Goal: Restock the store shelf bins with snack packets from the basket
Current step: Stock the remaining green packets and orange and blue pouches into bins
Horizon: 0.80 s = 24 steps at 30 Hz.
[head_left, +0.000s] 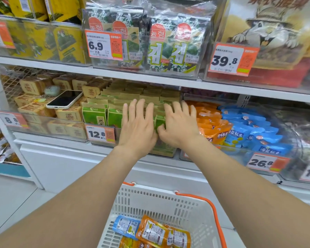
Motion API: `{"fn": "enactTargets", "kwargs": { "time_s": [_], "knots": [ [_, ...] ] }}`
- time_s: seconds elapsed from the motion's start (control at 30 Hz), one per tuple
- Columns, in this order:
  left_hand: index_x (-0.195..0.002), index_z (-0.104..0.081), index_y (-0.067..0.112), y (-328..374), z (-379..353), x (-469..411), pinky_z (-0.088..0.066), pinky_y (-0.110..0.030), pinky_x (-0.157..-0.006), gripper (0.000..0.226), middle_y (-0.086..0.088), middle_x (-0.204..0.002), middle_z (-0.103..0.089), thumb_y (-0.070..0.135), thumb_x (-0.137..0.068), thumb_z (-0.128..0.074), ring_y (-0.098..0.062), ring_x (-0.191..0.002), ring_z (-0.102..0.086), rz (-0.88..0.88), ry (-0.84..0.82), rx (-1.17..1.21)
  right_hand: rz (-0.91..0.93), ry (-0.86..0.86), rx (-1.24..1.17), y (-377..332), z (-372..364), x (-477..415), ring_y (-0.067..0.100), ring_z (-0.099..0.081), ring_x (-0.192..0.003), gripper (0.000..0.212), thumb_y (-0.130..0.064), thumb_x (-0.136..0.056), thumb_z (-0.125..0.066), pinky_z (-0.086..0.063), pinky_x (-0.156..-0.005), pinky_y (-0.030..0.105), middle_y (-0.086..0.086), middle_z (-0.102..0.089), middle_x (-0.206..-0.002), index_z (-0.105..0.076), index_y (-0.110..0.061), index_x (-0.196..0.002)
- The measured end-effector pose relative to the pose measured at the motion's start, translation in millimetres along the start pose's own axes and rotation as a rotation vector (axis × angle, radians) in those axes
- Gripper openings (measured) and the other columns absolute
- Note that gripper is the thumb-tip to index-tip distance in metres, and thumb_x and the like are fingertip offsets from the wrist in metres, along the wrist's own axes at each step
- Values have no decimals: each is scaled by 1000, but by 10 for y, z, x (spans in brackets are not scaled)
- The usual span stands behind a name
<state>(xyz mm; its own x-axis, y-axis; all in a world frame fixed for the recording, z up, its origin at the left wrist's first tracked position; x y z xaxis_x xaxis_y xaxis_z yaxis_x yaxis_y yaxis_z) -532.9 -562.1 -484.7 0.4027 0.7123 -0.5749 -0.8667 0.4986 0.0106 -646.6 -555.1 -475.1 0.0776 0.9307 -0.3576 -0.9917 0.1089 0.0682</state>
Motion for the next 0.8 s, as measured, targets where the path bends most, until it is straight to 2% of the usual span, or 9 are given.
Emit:
{"fn": "enactTargets", "kwargs": {
  "time_s": [0.07, 0.17, 0.23, 0.3, 0.4, 0.47, 0.6, 0.7, 0.8],
  "knots": [
    [-136, -50, 12, 109, 174, 37, -33, -55, -106, 59, -16, -138, -46, 34, -83, -66, -40, -125, -43, -42, 133, 0, 16, 198, 10, -36, 269, 127, 38, -48, -117, 51, -34, -76, -53, -42, -98, 50, 14, -50, -126, -52, -11, -121],
    [-111, -50, 17, 271, 380, 83, -35, -45, -83, 32, -7, -110, -53, 31, -85, -63, -32, -98, -47, -75, 199, 57, 82, 340, -14, -35, 536, 358, 33, -50, -89, 24, -21, -73, -57, -43, -72, 43, 11, -54, -101, -51, -14, -96],
    [-103, -44, 20, 355, 259, 112, -39, -43, -77, 21, -2, -99, -59, 30, -91, -58, -31, -89, -51, -77, -11, 184, 89, 177, -105, 33, 467, 453, 31, -58, -80, 7, -24, -79, -58, -48, -65, 39, 6, -60, -89, -54, -19, -80],
    [-108, -47, 21, 442, -86, 275, -47, -42, -76, 19, -3, -98, -65, 34, -96, -54, -32, -86, -57, -73, -380, 249, 101, -113, -200, 136, 166, 569, 30, -60, -71, 18, -25, -81, -59, -52, -60, 36, 4, -59, -75, -50, -20, -67],
    [-142, -49, 21, 659, -601, 917, -48, -37, -86, 50, -5, -130, -61, 45, -99, -61, -26, -105, -58, -156, -1005, 160, 188, -578, -225, 221, -412, 976, 26, -61, -66, 19, -19, -81, -64, -53, -59, 35, 5, -61, -67, -55, -16, -65],
    [-150, -46, 26, 733, -799, 1275, -49, -38, -95, 62, -2, -141, -57, 54, -97, -63, -25, -118, -59, -215, -1238, 17, 189, -768, -193, 332, -717, 1262, 23, -67, -63, 16, -24, -81, -66, -58, -62, 35, 5, -69, -64, -62, -16, -69],
    [-144, -57, 27, 932, -1039, 1459, -50, -47, -106, 55, 1, -144, -59, 58, -98, -58, -26, -125, -60, -309, -1295, -55, 221, -1012, -50, 320, -1327, 1771, 20, -67, -57, 25, -33, -87, -64, -64, -71, 38, -1, -66, -55, -70, -10, -82],
    [-144, -57, 23, 999, -1246, 1521, -50, -47, -105, 52, -2, -143, -58, 54, -103, -54, -28, -125, -59, -377, -1269, -66, 344, -1137, 148, 158, -1843, 2107, 23, -61, -75, 26, -31, -93, -58, -59, -81, 41, 1, -62, -81, -55, -16, -72],
    [-146, -56, 25, 878, -1504, 1624, -50, -44, -104, 52, -1, -144, -58, 54, -103, -53, -27, -126, -59, -396, -1322, -166, 427, -1214, 231, 21, -2290, 2306, 25, -55, -96, 21, -29, -99, -55, -49, -81, 41, 3, -53, -107, -50, -13, -86]
  ]
}}
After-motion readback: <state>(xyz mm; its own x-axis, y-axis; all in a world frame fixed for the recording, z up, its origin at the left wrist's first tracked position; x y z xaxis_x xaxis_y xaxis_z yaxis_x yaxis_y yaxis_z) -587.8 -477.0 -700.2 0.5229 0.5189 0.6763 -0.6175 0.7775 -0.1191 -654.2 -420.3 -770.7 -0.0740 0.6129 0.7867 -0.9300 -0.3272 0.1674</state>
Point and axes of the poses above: each hand's wrist, its own x-axis away from the middle knuckle, its own z-axis out of the back of the hand, y = z × x, the point moved 10 cm from there along -x, towards the middle knuckle
